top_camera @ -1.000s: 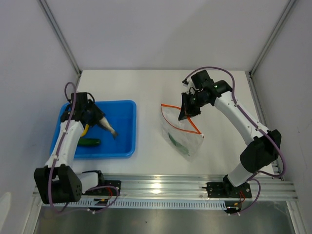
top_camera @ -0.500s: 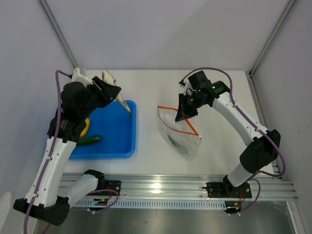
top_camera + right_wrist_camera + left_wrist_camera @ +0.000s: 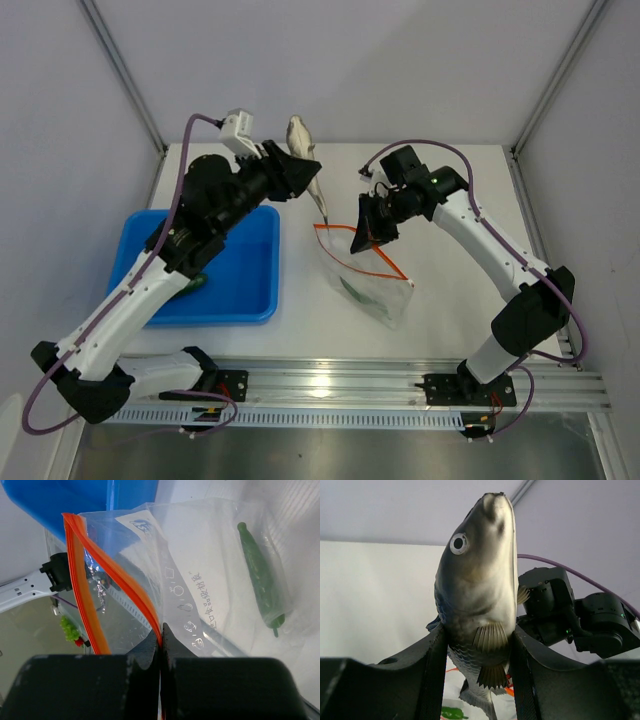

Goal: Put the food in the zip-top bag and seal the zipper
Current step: Place the fake fish in the zipper food storage bag, then pick up the fake fruit from the bin.

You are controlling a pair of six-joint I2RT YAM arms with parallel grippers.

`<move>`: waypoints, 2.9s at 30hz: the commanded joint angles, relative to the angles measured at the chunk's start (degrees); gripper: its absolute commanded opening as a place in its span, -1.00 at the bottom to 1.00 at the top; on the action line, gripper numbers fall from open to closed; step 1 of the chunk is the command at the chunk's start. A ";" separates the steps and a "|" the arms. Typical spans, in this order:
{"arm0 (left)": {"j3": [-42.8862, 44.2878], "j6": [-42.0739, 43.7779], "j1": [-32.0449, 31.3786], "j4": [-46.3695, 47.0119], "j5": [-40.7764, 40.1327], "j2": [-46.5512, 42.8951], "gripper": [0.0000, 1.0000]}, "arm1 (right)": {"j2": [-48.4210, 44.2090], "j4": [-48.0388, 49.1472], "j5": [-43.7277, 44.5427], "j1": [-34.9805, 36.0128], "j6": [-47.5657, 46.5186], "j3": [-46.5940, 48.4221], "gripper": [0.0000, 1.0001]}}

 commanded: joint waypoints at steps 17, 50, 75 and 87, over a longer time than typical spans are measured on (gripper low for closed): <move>8.73 11.40 -16.37 1.14 -24.82 12.13 -0.99 | -1.04 0.00 -4.99 -1.82 2.56 2.90 -1.00; 6.80 9.03 -19.11 -4.22 -27.21 14.42 -0.46 | -0.60 1.76 -6.57 -4.98 3.97 4.21 -1.00; -1.90 10.78 -19.11 -1.67 -23.42 6.07 0.52 | 0.90 2.73 -7.10 -5.86 4.32 5.62 -1.00; -8.74 1.83 -3.23 -17.90 -20.18 -2.28 0.50 | -0.51 -1.58 -1.31 -5.34 0.54 5.10 -1.00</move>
